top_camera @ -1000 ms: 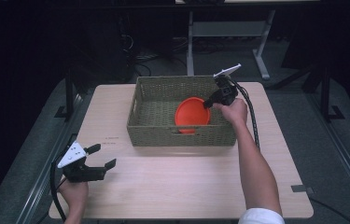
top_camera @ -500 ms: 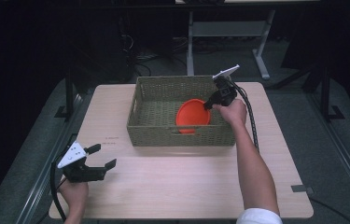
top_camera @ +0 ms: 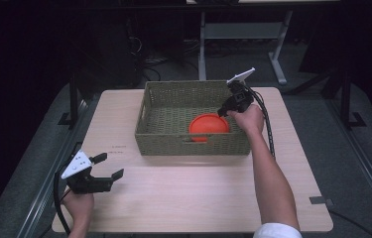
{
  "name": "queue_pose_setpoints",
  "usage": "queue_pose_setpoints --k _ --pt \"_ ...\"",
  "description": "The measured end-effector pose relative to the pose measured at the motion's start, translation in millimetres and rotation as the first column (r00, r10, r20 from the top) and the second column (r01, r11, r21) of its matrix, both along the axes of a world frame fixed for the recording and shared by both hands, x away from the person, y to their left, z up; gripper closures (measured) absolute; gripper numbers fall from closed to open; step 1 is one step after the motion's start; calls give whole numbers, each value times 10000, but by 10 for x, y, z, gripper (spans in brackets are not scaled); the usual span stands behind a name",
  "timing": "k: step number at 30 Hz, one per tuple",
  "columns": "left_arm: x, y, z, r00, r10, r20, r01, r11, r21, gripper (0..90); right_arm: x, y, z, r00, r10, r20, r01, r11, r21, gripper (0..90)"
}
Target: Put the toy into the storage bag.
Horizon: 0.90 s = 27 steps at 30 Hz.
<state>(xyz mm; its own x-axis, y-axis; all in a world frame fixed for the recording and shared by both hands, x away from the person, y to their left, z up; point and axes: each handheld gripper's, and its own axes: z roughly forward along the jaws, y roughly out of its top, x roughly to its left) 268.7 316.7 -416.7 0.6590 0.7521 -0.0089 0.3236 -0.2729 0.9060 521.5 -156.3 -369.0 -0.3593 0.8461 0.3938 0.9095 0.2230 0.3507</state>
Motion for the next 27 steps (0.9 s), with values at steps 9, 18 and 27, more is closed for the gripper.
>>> queue_pose_setpoints --k 9,18,27 --pt "-4 -7 1 10000 -49 -8 49 10000 80 126 -41 12 38 9996 268 124 -269 9996 86 623" --pt "-5 -6 -2 10000 -39 -40 39 10000 75 127 -90 14 94 9977 482 468 -510 9968 609 468" --pt "-15 -14 5 10000 -52 -27 52 10000 49 126 -151 -33 104 9970 519 570 -581 9919 1131 388"
